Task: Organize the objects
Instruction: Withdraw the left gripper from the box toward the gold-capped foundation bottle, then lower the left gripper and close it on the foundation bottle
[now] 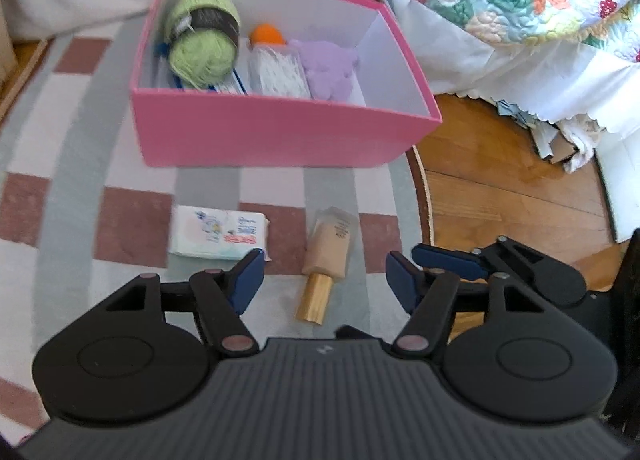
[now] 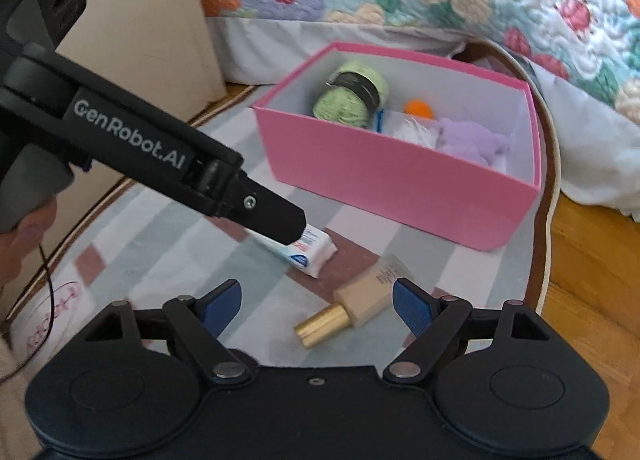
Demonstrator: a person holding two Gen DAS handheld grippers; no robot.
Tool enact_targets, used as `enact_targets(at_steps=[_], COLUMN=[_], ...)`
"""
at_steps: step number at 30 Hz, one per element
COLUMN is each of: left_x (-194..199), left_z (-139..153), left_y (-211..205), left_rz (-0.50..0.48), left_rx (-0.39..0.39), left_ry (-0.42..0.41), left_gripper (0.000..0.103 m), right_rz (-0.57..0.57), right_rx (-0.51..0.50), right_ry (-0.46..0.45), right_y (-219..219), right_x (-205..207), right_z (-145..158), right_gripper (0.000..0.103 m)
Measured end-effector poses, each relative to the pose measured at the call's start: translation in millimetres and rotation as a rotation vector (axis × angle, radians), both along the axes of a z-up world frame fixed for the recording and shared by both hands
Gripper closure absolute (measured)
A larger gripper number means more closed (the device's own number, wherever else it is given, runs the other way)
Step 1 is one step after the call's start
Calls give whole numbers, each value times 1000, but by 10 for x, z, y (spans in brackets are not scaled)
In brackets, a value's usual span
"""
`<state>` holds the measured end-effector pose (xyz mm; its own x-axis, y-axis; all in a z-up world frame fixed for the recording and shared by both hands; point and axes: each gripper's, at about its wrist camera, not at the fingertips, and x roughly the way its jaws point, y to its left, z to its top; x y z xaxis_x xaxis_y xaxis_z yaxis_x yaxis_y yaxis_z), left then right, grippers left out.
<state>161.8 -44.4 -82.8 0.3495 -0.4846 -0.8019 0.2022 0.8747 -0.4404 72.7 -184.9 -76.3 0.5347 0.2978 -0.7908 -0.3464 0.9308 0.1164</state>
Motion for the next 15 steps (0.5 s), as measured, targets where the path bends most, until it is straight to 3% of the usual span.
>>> enact_targets(at_steps=[8, 15], left_x=[21, 59], left_z=[-505, -844], left_y=[-131, -175], left_rz=[-44, 1], left_rx=[-50, -134], left_ry=[-3, 1], left_gripper=[57, 69], right_rz=[-49, -139], right_rx=[-4, 26], right_ry=[-1, 66], right_y=[24, 1], right_x=[136, 277], right_z=[-391, -681], right_gripper=[17, 21])
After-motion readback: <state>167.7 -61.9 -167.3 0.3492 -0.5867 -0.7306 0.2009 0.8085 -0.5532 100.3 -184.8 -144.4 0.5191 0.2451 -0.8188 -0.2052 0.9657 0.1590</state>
